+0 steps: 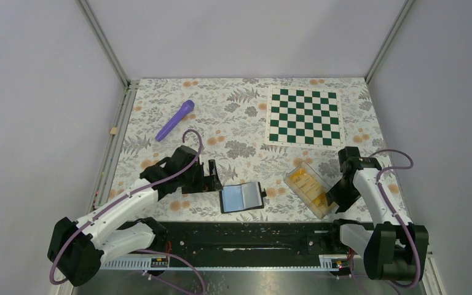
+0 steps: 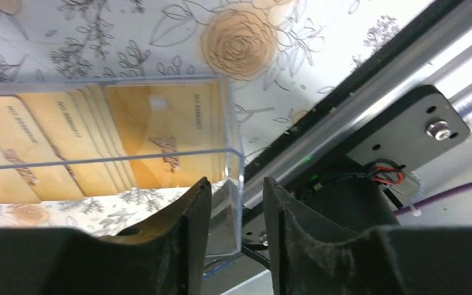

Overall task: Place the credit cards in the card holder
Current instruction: Move the storage box to the center of the board, then move the card holder to the center of the board, then move the storage box to the center of the board, then pick up the credit card from the storage box.

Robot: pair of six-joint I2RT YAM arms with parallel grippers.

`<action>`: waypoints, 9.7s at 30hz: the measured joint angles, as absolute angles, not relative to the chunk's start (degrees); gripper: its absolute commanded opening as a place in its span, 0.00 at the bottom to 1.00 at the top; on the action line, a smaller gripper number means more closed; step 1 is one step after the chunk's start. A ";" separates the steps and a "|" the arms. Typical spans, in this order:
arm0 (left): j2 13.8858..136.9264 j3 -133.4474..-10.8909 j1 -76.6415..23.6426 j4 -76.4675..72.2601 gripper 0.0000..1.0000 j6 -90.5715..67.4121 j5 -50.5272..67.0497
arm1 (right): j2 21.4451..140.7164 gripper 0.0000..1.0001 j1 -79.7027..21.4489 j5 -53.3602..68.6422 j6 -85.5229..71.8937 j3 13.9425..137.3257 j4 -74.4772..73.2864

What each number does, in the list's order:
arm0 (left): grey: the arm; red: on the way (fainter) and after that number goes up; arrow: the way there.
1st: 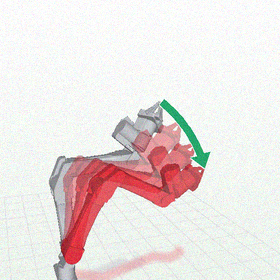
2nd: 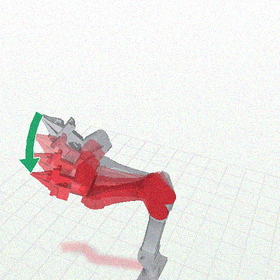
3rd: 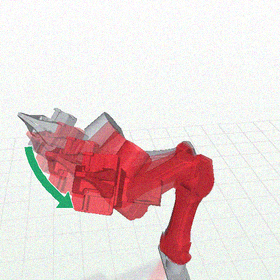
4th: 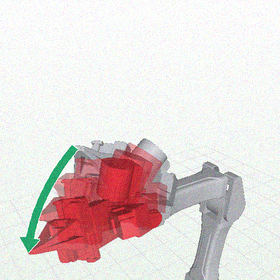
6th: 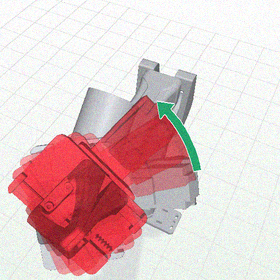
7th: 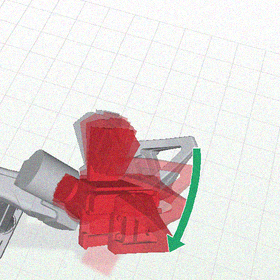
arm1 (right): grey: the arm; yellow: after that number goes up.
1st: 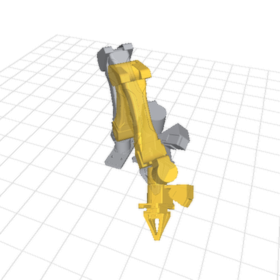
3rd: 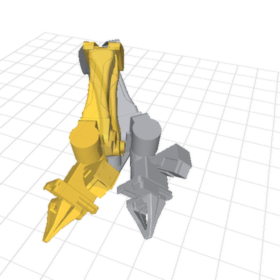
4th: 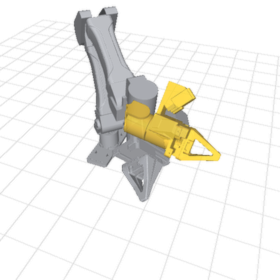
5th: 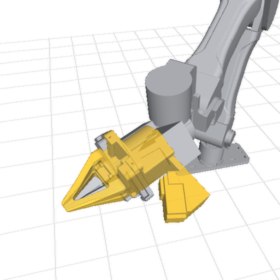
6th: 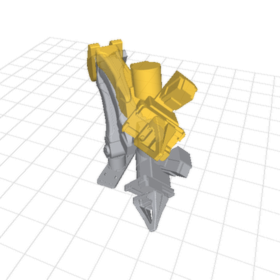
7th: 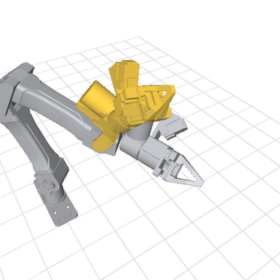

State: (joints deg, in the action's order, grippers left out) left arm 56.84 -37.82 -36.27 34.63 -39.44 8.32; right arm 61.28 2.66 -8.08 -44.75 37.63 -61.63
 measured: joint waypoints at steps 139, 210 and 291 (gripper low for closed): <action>66.65 -55.24 -43.97 35.24 0.82 -36.95 5.76 | 108.88 0.78 -34.24 -1.67 -24.27 87.37 -56.51; 94.70 -63.72 -37.67 23.70 0.53 -39.48 20.34 | 103.77 0.58 -28.69 17.39 -29.02 75.24 -44.42; 107.55 -69.67 -45.30 25.76 0.15 -45.45 5.69 | 105.23 0.13 -28.80 22.72 -30.28 73.19 -40.45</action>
